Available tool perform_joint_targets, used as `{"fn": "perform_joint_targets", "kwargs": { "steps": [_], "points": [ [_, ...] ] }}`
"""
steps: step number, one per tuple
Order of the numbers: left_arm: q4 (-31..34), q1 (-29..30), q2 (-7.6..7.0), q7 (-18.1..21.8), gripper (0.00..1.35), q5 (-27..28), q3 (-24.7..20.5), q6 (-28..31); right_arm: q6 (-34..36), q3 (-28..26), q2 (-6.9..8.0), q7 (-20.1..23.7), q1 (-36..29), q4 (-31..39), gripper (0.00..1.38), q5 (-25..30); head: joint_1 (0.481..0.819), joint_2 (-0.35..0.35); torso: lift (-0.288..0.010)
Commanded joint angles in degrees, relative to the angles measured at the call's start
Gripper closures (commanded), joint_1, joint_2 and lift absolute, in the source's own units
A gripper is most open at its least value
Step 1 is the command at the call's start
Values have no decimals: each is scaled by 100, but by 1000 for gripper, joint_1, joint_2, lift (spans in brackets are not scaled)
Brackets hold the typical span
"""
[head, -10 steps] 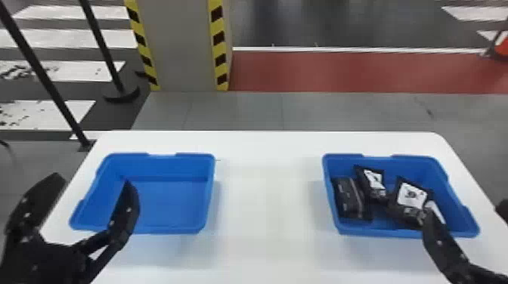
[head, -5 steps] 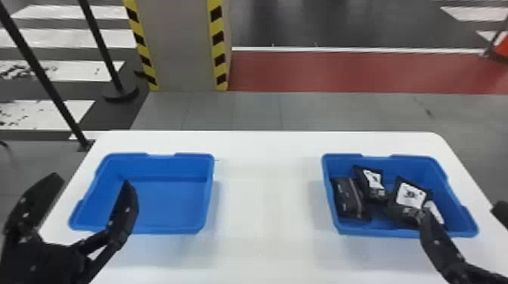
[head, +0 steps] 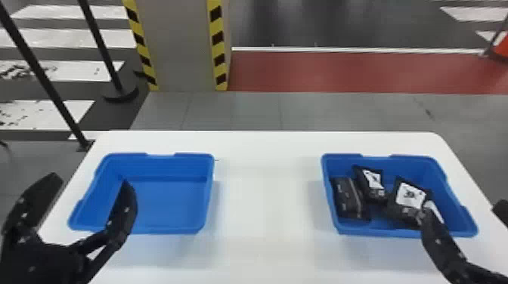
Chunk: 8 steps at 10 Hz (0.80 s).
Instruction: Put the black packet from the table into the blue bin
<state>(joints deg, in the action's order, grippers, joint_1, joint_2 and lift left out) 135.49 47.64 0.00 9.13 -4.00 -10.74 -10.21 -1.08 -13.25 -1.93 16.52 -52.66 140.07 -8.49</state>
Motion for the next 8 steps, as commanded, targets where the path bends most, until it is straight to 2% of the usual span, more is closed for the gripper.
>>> {"fn": "perform_joint_targets", "kwargs": {
  "steps": [1, 8],
  "points": [
    [0, 3, 15, 1, 111, 0, 0, -6, -33, 0, 0, 0, 7, -7, 110, -7, 695, 25, -110],
    [0, 3, 15, 1, 111, 0, 0, -34, -61, 0, 0, 71, 77, -92, 110, -19, 695, 25, -110]
  ]
}}
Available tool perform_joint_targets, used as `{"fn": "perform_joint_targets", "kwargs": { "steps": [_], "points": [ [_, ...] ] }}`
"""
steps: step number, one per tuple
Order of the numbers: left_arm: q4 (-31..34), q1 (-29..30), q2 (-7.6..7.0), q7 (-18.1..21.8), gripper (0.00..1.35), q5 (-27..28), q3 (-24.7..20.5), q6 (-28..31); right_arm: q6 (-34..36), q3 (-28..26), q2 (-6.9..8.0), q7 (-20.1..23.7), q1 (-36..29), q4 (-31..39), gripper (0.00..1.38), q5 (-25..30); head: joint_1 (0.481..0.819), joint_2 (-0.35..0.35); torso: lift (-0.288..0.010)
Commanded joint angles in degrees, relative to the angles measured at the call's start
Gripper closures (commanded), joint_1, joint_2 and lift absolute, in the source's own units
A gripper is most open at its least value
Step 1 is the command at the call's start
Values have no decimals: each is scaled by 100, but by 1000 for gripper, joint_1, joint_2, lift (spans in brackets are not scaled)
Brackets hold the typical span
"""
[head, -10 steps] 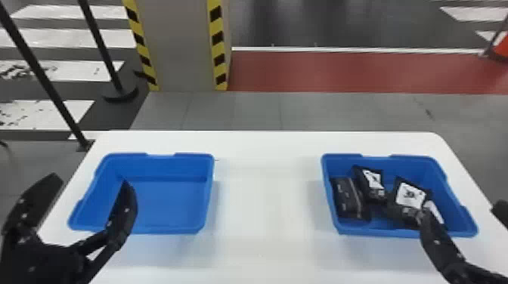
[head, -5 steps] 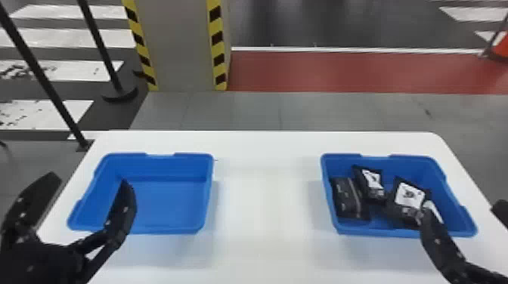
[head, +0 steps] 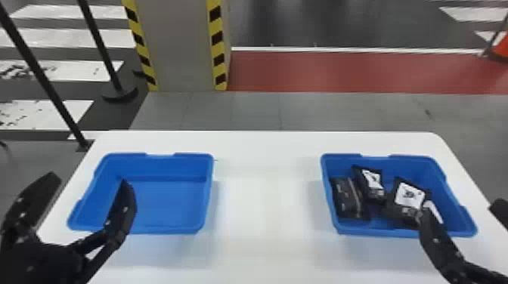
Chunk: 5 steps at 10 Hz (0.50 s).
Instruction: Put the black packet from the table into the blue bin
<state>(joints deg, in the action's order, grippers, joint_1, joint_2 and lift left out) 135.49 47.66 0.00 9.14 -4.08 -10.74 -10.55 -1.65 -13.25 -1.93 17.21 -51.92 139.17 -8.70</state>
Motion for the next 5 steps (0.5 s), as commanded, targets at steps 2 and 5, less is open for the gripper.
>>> {"fn": "perform_joint_targets", "kwargs": {
  "steps": [2, 5],
  "points": [
    [0, -13, 15, 0, 110, 31, 11, 14, -61, 0, 0, 2, 3, -30, 110, -9, 695, 26, -110],
    [0, -27, 15, 0, 110, 42, 23, 28, -75, 0, 0, 19, 17, -44, 110, 2, 695, 24, -110]
  ]
}}
